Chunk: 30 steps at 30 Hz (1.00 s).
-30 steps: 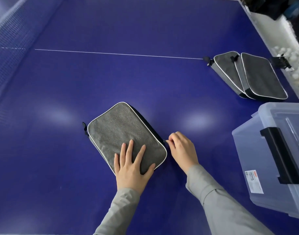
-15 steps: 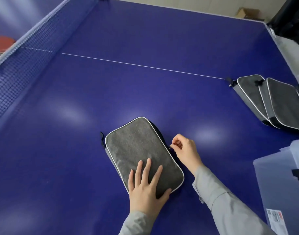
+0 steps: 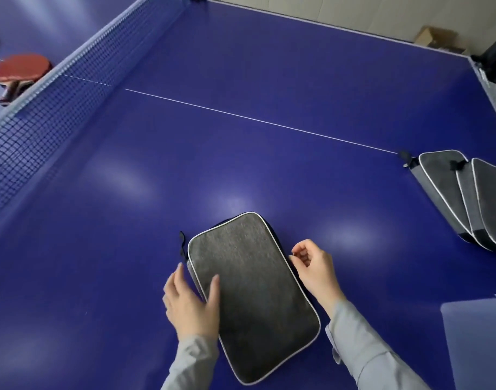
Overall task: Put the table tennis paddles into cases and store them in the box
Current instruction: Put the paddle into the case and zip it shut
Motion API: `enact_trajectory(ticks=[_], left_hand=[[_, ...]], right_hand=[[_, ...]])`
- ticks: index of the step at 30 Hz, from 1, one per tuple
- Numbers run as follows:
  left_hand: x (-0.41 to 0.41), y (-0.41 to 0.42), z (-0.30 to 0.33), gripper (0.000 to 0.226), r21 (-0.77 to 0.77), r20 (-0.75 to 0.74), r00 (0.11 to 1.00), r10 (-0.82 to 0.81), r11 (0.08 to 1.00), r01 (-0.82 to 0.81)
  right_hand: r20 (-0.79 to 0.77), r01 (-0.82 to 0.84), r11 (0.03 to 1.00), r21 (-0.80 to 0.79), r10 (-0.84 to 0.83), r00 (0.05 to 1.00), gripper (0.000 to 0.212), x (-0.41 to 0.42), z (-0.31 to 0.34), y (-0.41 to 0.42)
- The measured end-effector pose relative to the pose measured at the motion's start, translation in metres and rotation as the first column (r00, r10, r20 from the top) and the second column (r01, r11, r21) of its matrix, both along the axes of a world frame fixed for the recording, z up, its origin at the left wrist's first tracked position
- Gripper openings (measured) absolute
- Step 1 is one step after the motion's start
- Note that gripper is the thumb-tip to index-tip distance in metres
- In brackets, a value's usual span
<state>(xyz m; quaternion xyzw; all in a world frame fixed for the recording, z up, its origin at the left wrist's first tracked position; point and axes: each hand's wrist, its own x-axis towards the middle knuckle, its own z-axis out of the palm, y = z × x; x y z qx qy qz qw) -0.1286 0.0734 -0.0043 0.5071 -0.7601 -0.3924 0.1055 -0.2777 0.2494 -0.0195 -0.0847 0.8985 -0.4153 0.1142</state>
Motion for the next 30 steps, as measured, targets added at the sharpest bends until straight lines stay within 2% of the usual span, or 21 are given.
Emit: enact_trajectory(ticks=[3, 6, 9, 13, 15, 18, 27, 30], left_hand=[[-0.012, -0.019, -0.001, 0.085, 0.282, -0.054, 0.989, 0.138, 0.952, -0.117], [-0.022, -0.027, -0.002, 0.089, 0.434, -0.023, 0.976, 0.218, 0.881, -0.186], [-0.030, -0.036, -0.005, 0.076, 0.544, 0.020, 0.964, 0.264, 0.806, -0.232], [-0.036, -0.042, -0.004, 0.055, 0.672, -0.009, 0.964, 0.265, 0.716, -0.190], [-0.039, -0.042, -0.004, 0.057, 0.709, -0.027, 0.954, 0.299, 0.679, -0.193], [-0.042, -0.038, -0.003, 0.064, 0.711, -0.070, 0.946, 0.316, 0.681, -0.175], [-0.037, -0.015, 0.028, 0.053, 0.776, -0.311, 0.909, 0.276, 0.626, 0.076], [-0.036, -0.007, 0.049, 0.038, 0.751, -0.417, 0.892, 0.173, 0.619, 0.231]], right_hand=[[0.006, 0.030, 0.999, -0.029, -0.030, 1.000, 0.024, 0.002, 0.000, 0.000], [0.017, 0.063, 0.996, -0.055, -0.063, 0.998, 0.028, 0.003, 0.000, 0.001], [0.048, 0.089, 0.992, -0.087, -0.085, 0.995, 0.028, 0.005, 0.000, 0.000], [0.078, 0.143, 0.981, -0.129, -0.134, 0.988, 0.026, 0.009, 0.001, 0.000], [0.091, 0.168, 0.974, -0.153, -0.155, 0.984, 0.025, 0.009, 0.002, 0.003], [0.086, 0.182, 0.972, -0.147, -0.171, 0.982, 0.026, 0.011, 0.004, 0.007], [0.080, 0.268, 0.947, -0.178, -0.258, 0.963, 0.021, 0.022, 0.030, 0.033], [0.073, 0.322, 0.925, -0.199, -0.314, 0.947, 0.027, 0.026, 0.043, 0.045]])
